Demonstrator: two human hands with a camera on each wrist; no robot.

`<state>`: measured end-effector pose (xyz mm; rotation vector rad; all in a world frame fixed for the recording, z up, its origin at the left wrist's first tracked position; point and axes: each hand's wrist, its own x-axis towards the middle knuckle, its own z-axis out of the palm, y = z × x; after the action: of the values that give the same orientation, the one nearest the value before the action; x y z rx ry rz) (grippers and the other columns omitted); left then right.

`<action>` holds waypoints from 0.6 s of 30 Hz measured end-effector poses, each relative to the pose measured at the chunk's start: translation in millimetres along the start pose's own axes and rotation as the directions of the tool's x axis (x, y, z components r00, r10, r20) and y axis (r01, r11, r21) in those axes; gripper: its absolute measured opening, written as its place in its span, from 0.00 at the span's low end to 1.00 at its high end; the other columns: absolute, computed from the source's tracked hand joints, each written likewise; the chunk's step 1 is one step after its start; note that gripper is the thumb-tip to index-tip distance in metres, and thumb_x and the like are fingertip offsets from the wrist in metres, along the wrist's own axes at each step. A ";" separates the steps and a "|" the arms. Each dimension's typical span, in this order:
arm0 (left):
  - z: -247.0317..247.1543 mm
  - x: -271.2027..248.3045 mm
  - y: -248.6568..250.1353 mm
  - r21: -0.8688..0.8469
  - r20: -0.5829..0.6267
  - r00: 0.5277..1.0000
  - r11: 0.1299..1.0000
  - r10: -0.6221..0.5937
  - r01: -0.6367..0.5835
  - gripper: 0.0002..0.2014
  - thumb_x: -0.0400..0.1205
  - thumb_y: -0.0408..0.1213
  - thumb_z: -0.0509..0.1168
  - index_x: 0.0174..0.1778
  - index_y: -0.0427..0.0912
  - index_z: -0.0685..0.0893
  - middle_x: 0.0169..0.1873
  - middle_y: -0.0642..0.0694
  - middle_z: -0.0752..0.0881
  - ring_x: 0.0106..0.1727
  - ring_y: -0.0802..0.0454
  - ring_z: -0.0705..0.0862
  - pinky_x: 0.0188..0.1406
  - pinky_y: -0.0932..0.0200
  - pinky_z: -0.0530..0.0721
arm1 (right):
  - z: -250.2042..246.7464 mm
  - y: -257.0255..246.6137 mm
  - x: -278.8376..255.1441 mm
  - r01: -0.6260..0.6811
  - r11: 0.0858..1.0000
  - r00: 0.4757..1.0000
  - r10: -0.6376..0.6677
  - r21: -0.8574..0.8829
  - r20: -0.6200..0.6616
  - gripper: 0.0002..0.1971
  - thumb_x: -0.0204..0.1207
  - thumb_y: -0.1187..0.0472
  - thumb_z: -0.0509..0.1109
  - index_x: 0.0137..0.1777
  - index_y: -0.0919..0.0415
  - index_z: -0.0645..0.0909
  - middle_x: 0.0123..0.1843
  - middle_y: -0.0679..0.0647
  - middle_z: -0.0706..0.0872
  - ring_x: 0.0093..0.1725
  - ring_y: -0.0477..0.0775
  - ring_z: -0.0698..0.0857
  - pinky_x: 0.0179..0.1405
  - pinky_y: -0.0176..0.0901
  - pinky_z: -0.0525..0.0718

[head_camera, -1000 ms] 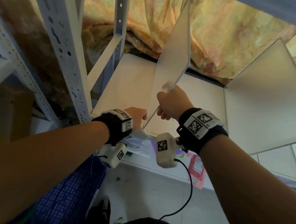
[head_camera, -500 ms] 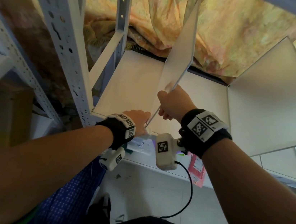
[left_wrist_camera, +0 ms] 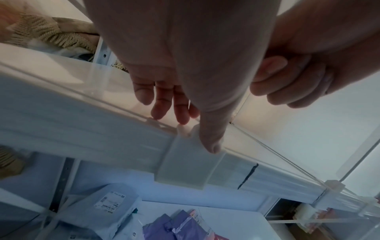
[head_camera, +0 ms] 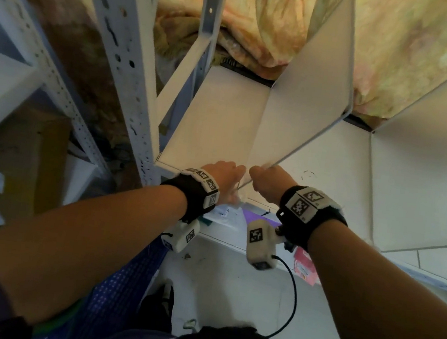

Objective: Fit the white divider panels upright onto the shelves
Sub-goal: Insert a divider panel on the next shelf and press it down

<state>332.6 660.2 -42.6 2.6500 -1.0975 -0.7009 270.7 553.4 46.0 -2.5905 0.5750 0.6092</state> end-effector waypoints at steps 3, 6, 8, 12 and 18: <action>5.4 5.0 -4.8 -0.074 0.016 0.999 0.997 -0.032 0.033 0.25 0.73 0.51 0.75 0.55 0.44 0.69 0.51 0.42 0.78 0.47 0.43 0.78 0.50 0.45 0.81 | 0.9 1.9 4.5 0.019 0.999 0.998 -0.017 -0.038 0.052 0.11 0.84 0.68 0.49 0.40 0.61 0.67 0.45 0.61 0.76 0.38 0.54 0.74 0.37 0.39 0.72; 8.1 9.7 -8.3 -0.106 0.030 0.998 0.993 -0.053 0.056 0.27 0.70 0.53 0.77 0.50 0.47 0.67 0.47 0.45 0.76 0.44 0.43 0.78 0.48 0.46 0.81 | 3.4 5.3 9.7 -0.009 1.000 0.995 0.007 0.024 0.099 0.16 0.82 0.63 0.52 0.31 0.54 0.66 0.33 0.51 0.71 0.28 0.47 0.68 0.25 0.36 0.65; 8.9 13.0 -10.3 -0.111 0.044 0.998 0.992 -0.048 0.052 0.27 0.69 0.54 0.77 0.51 0.47 0.69 0.47 0.45 0.76 0.44 0.43 0.79 0.49 0.43 0.82 | 1.0 1.1 6.3 -0.027 0.999 0.993 0.024 0.025 0.112 0.15 0.82 0.62 0.54 0.33 0.52 0.66 0.33 0.49 0.70 0.29 0.48 0.68 0.25 0.35 0.65; 11.3 18.0 -14.5 -0.117 0.040 0.999 0.993 -0.030 0.035 0.32 0.67 0.57 0.76 0.59 0.46 0.70 0.51 0.43 0.78 0.48 0.40 0.81 0.51 0.40 0.83 | 1.3 -2.9 7.2 0.079 0.984 0.993 -0.063 -0.157 0.104 0.13 0.84 0.68 0.52 0.42 0.51 0.69 0.37 0.55 0.73 0.29 0.50 0.66 0.24 0.33 0.60; 12.9 22.4 -15.6 -0.183 0.039 0.999 0.983 -0.026 0.033 0.43 0.60 0.61 0.77 0.68 0.52 0.68 0.54 0.46 0.80 0.51 0.41 0.83 0.53 0.39 0.84 | -1.2 -5.2 10.6 -0.053 0.998 0.991 0.048 0.039 0.121 0.15 0.83 0.59 0.55 0.34 0.58 0.71 0.33 0.50 0.72 0.28 0.46 0.68 0.26 0.34 0.66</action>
<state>349.6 655.5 -67.1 2.5115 -0.9539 -0.8179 282.2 554.0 43.3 -2.4861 0.6087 0.7559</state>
